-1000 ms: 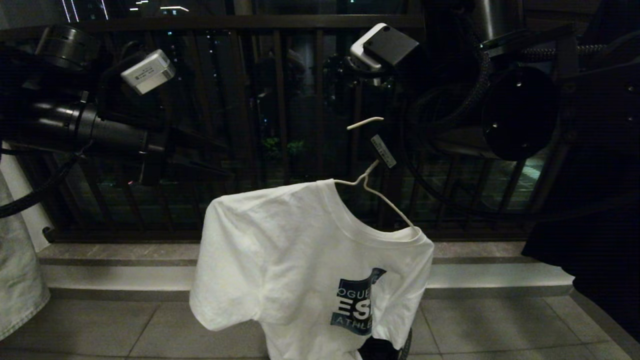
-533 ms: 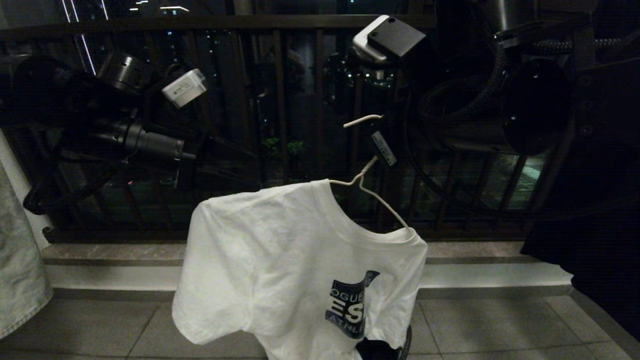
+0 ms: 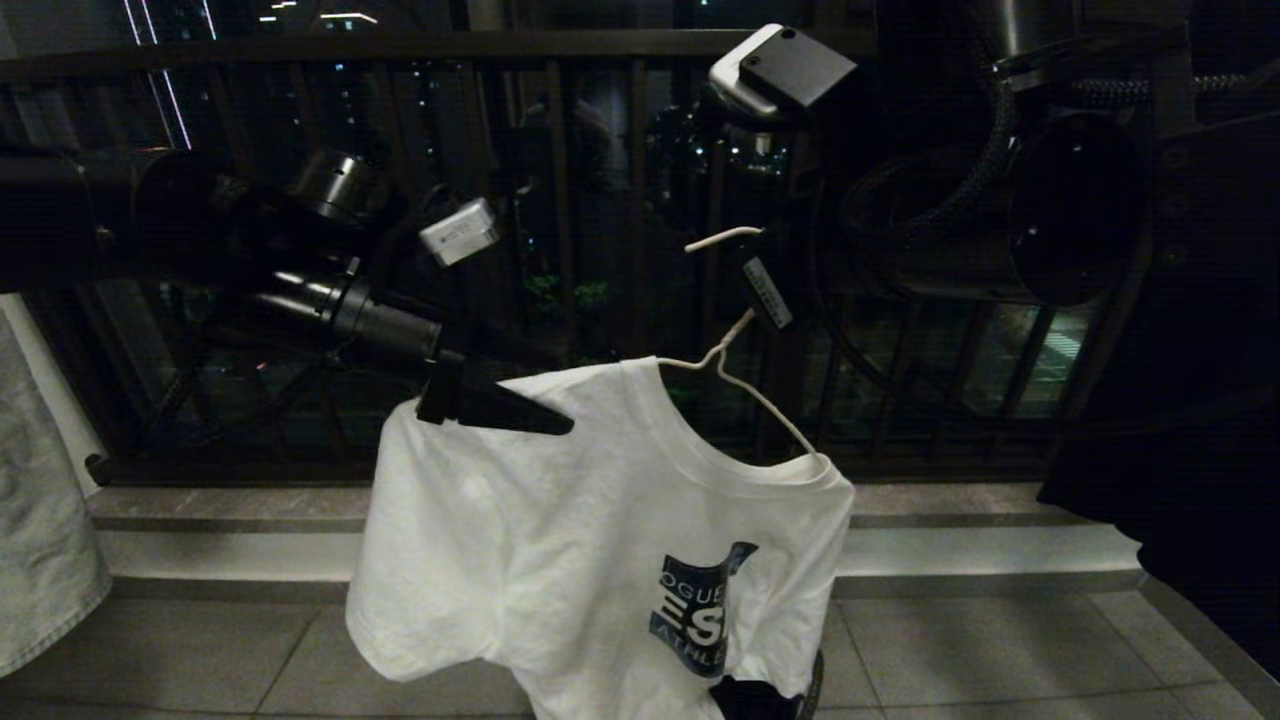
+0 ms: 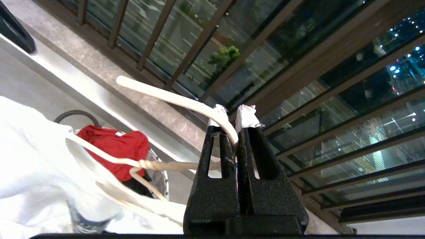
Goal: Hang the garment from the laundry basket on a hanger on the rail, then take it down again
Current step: Hang the clothes on the clothes rack
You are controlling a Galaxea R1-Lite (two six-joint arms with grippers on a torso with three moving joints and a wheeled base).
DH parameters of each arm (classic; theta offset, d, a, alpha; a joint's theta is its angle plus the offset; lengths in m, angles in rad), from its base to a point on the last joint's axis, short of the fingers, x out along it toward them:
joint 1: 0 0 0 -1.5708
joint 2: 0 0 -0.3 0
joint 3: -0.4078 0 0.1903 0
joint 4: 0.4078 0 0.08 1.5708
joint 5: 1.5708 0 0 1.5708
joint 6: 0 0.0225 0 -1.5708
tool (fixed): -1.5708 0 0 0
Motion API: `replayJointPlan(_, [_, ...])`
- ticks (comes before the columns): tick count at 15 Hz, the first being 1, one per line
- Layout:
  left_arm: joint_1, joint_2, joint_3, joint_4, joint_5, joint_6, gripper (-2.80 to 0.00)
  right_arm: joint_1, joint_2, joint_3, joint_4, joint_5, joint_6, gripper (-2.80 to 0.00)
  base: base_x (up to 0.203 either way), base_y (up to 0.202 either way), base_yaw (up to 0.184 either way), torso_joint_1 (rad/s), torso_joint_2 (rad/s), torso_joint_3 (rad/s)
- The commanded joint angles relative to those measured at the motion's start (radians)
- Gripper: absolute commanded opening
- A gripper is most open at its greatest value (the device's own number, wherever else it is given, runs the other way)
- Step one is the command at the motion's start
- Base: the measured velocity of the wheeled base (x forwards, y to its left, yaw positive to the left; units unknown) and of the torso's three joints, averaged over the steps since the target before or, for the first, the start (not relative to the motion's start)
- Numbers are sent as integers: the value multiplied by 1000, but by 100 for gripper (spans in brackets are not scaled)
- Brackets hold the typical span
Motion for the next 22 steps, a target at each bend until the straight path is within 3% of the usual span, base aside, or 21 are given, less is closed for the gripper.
replayJointPlan(1, [-16, 18, 2, 4, 24, 5, 0, 0, 6, 0, 1, -3, -2, -280, 0, 0, 0, 0, 0, 0])
replayJointPlan(6, [-31, 33, 0, 4, 65, 5, 0, 0, 10, -5, 1, -3, -4, -280, 0, 0, 0, 0, 0, 0])
replayJointPlan(7, [-32, 35, 2, 4, 65, 6, -280, 0, 8, -6, 1, -3, -4, -280, 0, 0, 0, 0, 0, 0])
replayJointPlan(22, [-32, 21, 4, 2, 75, 9, -280, -1, 27, -8, 1, -6, -9, -280, 0, 0, 0, 0, 0, 0])
